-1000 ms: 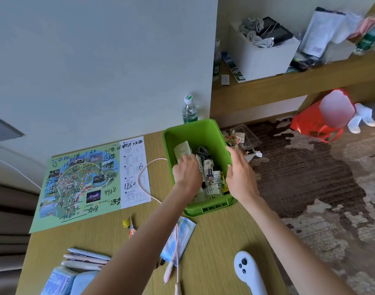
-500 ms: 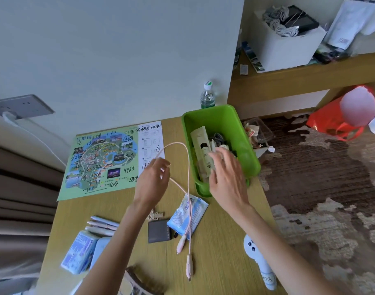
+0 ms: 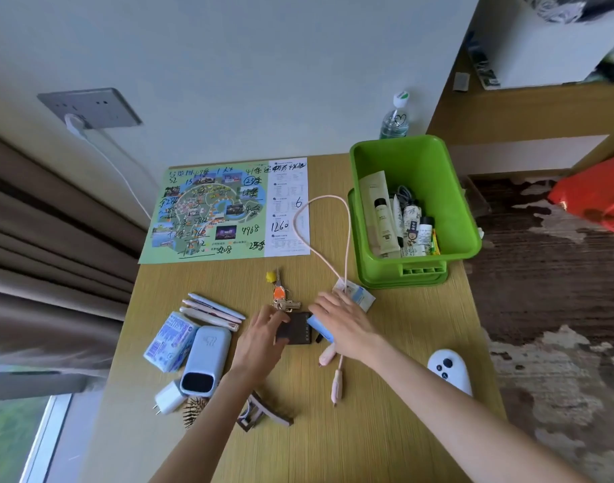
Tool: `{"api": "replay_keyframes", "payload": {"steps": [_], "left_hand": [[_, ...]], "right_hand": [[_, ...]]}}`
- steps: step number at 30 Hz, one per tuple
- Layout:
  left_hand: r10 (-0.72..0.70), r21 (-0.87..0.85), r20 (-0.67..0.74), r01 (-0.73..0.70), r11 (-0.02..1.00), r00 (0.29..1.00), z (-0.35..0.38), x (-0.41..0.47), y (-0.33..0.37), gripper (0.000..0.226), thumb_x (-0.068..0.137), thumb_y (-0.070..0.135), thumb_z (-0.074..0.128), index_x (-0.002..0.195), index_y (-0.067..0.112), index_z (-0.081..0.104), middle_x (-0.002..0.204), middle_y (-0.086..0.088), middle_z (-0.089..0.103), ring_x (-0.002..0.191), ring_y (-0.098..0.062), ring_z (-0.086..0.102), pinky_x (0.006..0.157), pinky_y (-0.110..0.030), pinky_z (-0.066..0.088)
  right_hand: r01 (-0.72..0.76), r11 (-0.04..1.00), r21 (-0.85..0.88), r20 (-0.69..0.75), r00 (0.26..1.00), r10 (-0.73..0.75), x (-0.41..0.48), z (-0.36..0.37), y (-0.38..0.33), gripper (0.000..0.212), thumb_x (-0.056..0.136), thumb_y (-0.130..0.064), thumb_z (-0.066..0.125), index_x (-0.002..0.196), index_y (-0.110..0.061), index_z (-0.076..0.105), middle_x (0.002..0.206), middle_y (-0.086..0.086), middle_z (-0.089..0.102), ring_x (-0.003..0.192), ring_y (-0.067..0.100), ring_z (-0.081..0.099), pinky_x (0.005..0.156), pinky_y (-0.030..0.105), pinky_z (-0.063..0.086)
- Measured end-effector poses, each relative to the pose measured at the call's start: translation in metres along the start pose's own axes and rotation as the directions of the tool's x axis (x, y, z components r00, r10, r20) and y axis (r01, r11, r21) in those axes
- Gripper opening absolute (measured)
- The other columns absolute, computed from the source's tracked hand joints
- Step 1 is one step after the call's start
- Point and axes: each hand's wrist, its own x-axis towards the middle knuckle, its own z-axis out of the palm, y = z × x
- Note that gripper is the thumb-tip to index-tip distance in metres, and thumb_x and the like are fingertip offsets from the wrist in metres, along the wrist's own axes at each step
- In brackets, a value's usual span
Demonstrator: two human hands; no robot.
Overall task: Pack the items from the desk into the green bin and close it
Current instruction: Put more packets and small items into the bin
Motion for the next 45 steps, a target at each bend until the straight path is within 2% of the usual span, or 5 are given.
{"api": "replay_keyframes", "payload": {"steps": [10,20,28,38,45], "left_hand": [[0.121,0.191,0.064,-0.131,0.973,0.991,0.011,0.014,0.007,0.072,0.08,0.038,0.072,0.14,0.027,0.034,0.139,0.003,0.038,0.125,-0.019,0.039,0.103,-0.034,0.038],[-0.016,-0.161,0.066,0.026,0.987,0.998,-0.007,0.021,0.006,0.076,0.072,0.039,0.073,0.133,0.021,0.033,0.12,0.003,0.043,0.107,-0.018,0.052,0.081,-0.03,0.053],[-0.195,-0.932,0.288,0.321,0.168,0.938,-0.048,0.022,-0.011,0.058,0.068,0.018,0.058,0.124,0.008,0.05,0.115,-0.028,0.061,0.1,-0.039,0.065,0.086,-0.051,0.053],[-0.458,-0.755,0.142,0.395,0.524,0.877,-0.039,0.03,-0.028,0.052,0.094,0.058,0.044,0.06,0.021,0.032,0.054,0.003,0.031,0.052,-0.014,0.032,0.054,-0.028,0.026],[-0.407,-0.299,-0.036,0.379,0.876,0.913,-0.022,0.045,-0.02,0.022,0.093,0.041,0.051,0.09,0.02,0.055,0.073,-0.002,0.064,0.066,-0.022,0.061,0.05,-0.026,0.036]], "right_hand": [[-0.011,0.993,-0.116,0.037,0.999,0.015,0.012,-0.023,0.016,0.042,0.081,0.001,0.066,0.121,-0.009,0.057,0.122,0.006,0.054,0.122,0.025,0.044,0.117,0.038,0.018],[-0.229,0.665,0.711,0.041,0.957,0.286,0.012,-0.049,0.041,0.025,0.098,-0.021,0.052,0.076,-0.018,0.041,0.079,-0.002,0.046,0.062,0.009,0.041,0.059,0.024,0.036],[-0.14,0.064,0.988,0.094,0.881,0.465,0.016,-0.068,0.037,0.012,0.073,-0.024,0.043,0.076,-0.012,0.044,0.072,0.003,0.046,0.065,0.015,0.045,0.061,0.028,0.032],[-0.281,0.882,0.377,-0.031,0.948,0.316,0.02,-0.02,0.023,0.019,0.098,-0.027,0.05,0.084,-0.018,0.059,0.065,-0.007,0.057,0.059,0.016,0.052,0.053,0.028,0.035],[-0.161,0.984,0.075,0.075,0.985,0.156,0.018,-0.005,0.011,0.016,0.092,-0.007,0.059,0.103,-0.017,0.054,0.079,0.003,0.065,0.071,0.021,0.062,0.072,0.036,0.053]]}}
